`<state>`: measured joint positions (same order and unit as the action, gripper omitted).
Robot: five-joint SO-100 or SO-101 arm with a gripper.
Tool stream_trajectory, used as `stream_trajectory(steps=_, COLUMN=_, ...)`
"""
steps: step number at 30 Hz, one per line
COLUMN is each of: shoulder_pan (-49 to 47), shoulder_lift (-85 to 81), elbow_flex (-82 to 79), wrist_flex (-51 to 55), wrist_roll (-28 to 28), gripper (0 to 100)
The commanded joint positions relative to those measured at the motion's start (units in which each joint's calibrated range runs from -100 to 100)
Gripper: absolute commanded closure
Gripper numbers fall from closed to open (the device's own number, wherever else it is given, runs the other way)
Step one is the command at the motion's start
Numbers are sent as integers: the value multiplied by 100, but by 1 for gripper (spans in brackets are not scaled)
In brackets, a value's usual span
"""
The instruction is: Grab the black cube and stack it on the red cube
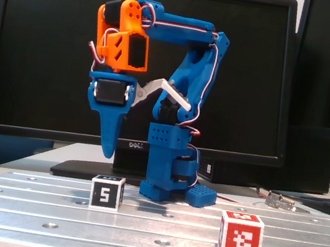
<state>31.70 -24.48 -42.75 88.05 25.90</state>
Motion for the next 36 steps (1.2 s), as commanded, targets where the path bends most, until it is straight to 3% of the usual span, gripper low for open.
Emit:
stream_trajectory(steps=1, shoulder_pan=1, shoulder_lift=-192, elbow_flex=-17, wrist_flex=15, wrist_roll=-49, gripper=99)
stream_trajectory(steps=10, shoulder_pan=-29, shoulder_lift=-1186, elbow_flex=-713, wrist_flex=-165, wrist_roll=-75, gripper=99)
stream_trajectory(steps=19, shoulder_pan=-29, shoulder_lift=-1061, elbow_flex=-786, wrist_flex=-208, wrist_roll=-39, gripper=98)
stream_trajectory(steps=30, shoulder_pan=-36, shoulder_lift=-718, elbow_flex=-740, wrist_flex=-208, wrist_roll=-23, gripper=78)
stream_trajectory(steps=36, shoulder_pan=-36, shoulder_lift=-726, elbow_flex=-813, wrist_flex=-319, wrist_roll=-23, gripper=74)
